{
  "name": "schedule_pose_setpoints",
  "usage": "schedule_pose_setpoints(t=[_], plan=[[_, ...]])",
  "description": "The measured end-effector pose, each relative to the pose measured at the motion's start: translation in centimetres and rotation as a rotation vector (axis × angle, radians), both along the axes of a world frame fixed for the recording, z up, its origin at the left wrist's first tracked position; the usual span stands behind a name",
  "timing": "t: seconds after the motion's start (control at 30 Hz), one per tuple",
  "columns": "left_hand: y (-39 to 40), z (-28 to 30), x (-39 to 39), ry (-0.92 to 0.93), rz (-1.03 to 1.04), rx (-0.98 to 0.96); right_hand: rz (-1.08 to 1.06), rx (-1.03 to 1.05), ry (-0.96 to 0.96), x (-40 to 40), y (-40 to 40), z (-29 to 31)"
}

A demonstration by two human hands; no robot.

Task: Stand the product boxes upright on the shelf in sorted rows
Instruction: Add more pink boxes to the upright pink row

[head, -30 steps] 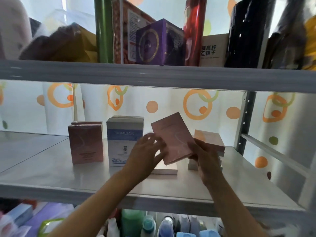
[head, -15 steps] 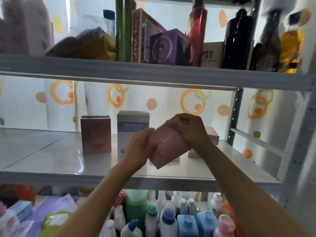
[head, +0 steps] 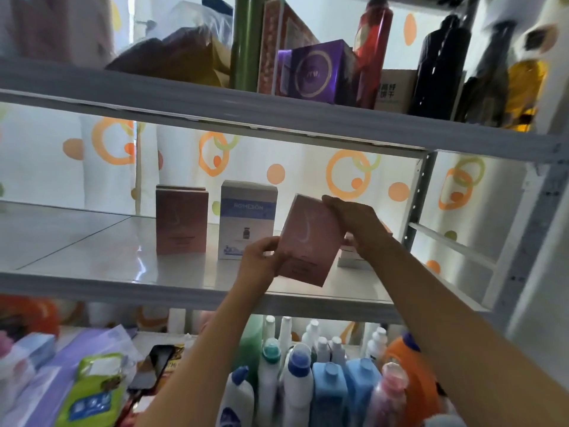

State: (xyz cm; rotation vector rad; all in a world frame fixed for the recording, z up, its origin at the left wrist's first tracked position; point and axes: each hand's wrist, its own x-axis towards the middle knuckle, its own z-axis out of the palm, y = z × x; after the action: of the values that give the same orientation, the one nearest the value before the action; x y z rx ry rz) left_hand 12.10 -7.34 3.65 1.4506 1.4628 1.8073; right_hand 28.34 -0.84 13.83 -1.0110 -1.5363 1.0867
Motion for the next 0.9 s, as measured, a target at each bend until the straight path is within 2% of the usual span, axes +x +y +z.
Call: schedule_pose_setpoints(t=[0.07,0.33,0.53,0.9], plan=[[-0.1,-0.2,0.1,0.003,0.026,0.005,0.091,-0.186,0.098,-0.2,0.1,0.0],[0.0,1.1,1.3,-0.006,0.002,0.027,0.092,-0.222,0.315,-0.3,1.4,0.6],[0.5,1.7,2.5,-0.059,-0.043,-0.018,0.126,-0.255,0.285,0.0,3.1,1.5],[0.9,1.5,0.6,-0.047,0.027,-0.124,0.243,-0.239,0.279,-3.5,6.3,1.0]])
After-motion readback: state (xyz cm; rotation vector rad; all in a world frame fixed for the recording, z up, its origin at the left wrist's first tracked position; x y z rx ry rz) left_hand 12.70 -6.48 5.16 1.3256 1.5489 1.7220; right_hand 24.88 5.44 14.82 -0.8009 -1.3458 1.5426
